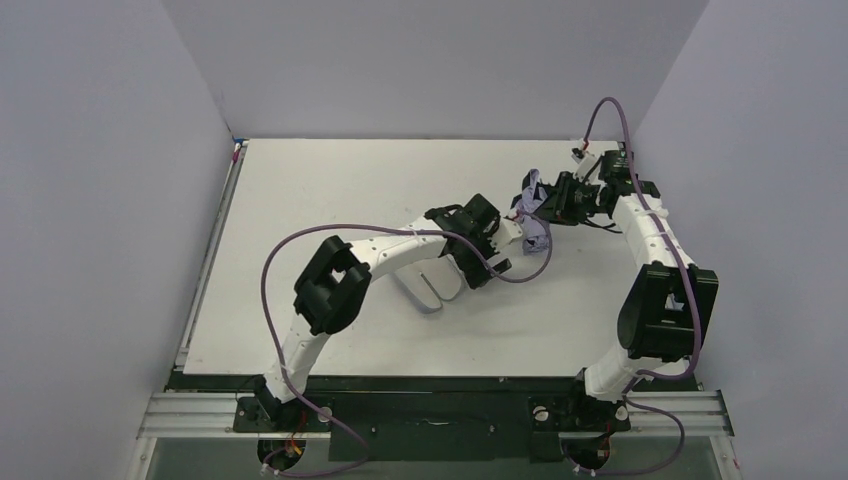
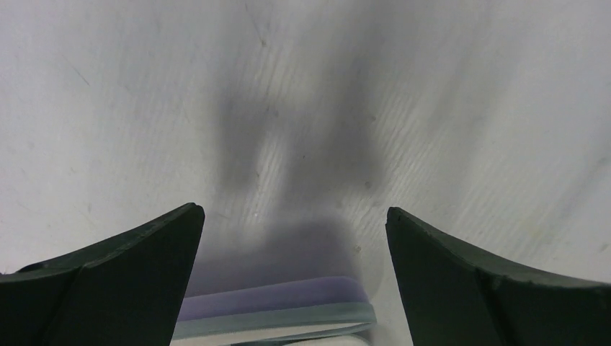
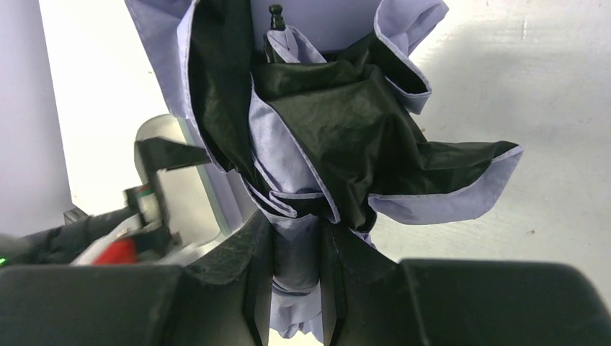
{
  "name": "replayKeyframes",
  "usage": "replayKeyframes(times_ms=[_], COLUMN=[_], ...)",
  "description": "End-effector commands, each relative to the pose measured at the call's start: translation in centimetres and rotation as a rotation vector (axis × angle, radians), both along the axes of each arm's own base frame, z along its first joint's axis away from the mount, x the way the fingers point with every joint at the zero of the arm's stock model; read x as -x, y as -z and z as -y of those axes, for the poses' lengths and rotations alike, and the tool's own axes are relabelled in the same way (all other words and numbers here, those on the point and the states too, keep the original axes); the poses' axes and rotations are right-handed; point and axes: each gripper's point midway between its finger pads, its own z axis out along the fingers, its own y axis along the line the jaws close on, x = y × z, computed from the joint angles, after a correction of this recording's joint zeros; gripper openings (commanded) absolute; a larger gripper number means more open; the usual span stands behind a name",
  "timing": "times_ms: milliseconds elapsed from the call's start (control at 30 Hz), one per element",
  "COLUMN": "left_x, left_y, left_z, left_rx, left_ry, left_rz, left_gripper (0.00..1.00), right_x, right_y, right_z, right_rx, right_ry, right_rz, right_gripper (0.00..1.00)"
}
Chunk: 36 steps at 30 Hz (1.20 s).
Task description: Open the umbrella
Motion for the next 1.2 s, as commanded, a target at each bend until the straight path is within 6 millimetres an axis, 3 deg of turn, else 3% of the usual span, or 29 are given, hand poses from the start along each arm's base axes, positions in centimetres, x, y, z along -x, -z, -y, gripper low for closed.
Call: replayKeyframes(times_ms=[0, 200, 233, 300, 333, 367, 400, 433, 467, 500, 533, 633, 667, 833, 1000, 1067, 1133, 1167], left_x=[-0.5, 0.2, 0.3, 1.8, 1.7, 2.8, 2.7, 3.9, 3.6, 4.5, 4.6, 6.1, 6.1, 7.9, 8.1, 7.4, 5.5, 5.5], left_y=[1.7, 4.4, 4.0, 4.9, 4.1, 5.0, 4.2, 5.2, 4.5, 5.4, 4.8, 5.6, 5.0, 5.9, 5.3, 3.8, 0.0, -1.3], left_z=[-4.4, -9.6, -10.2, -13.0, -13.9, -15.6, -16.6, -18.5, -19.9, -22.3, -23.5, -28.8, -29.6, -34.7, -36.1, -34.7, -31.6, -29.7], left_rx=[-0.222, -0.388, -0.391, -0.440, -0.435, -0.470, -0.461, -0.493, -0.494, -0.529, -0.539, -0.584, -0.577, -0.605, -0.548, -0.460, -0.306, -0.204], left_ry=[0.007, 0.022, 0.025, 0.038, 0.042, 0.054, 0.064, 0.080, 0.093, 0.091, 0.116, 0.125, 0.147, 0.178, 0.194, 0.158, 0.100, 0.099], left_rz=[0.010, -0.014, -0.012, -0.053, -0.037, -0.065, -0.058, -0.093, -0.079, -0.117, -0.098, -0.148, -0.125, -0.165, -0.152, -0.128, -0.071, -0.076], left_gripper=[0.99, 1.00, 0.96, 0.94, 0.93, 0.93, 0.93, 0.94, 0.94, 0.95, 0.95, 0.96, 0.96, 0.97, 0.97, 0.98, 0.97, 0.97], right_x=[0.5, 0.5, 0.5, 0.5, 0.5, 0.5, 0.6, 0.8, 0.9, 1.1, 1.2, 1.7, 1.8, 2.5, 2.9, 3.1, 3.3, 3.4], right_y=[-3.3, -3.1, -3.1, -3.2, -3.3, -3.3, -3.3, -3.2, -3.2, -3.0, -3.0, -2.7, -2.7, -2.4, -3.0, -3.5, -4.4, -5.0], right_z=[-0.4, -0.6, -0.6, -0.8, -0.9, -1.0, -1.3, -1.4, -1.7, -1.9, -2.3, -3.1, -3.4, -4.9, -6.0, -6.6, -7.5, -8.2], right_rx=[0.008, -0.001, -0.003, -0.001, 0.001, 0.001, 0.002, 0.002, 0.001, 0.001, 0.002, 0.006, 0.005, 0.000, 0.002, -0.008, -0.026, -0.042], right_ry=[-0.058, -0.064, -0.065, -0.073, -0.078, -0.082, -0.089, -0.095, -0.107, -0.113, -0.127, -0.151, -0.160, -0.198, -0.229, -0.246, -0.276, -0.301], right_rz=[0.115, 0.106, 0.105, 0.110, 0.113, 0.115, 0.116, 0.115, 0.116, 0.115, 0.118, 0.119, 0.120, 0.120, 0.137, 0.150, 0.180, 0.201], right_gripper=[0.00, 0.00, 0.00, 0.00, 0.00, 0.00, 0.00, 0.00, 0.00, 0.00, 0.00, 0.00, 0.00, 0.00, 0.00, 0.00, 0.00, 0.00])
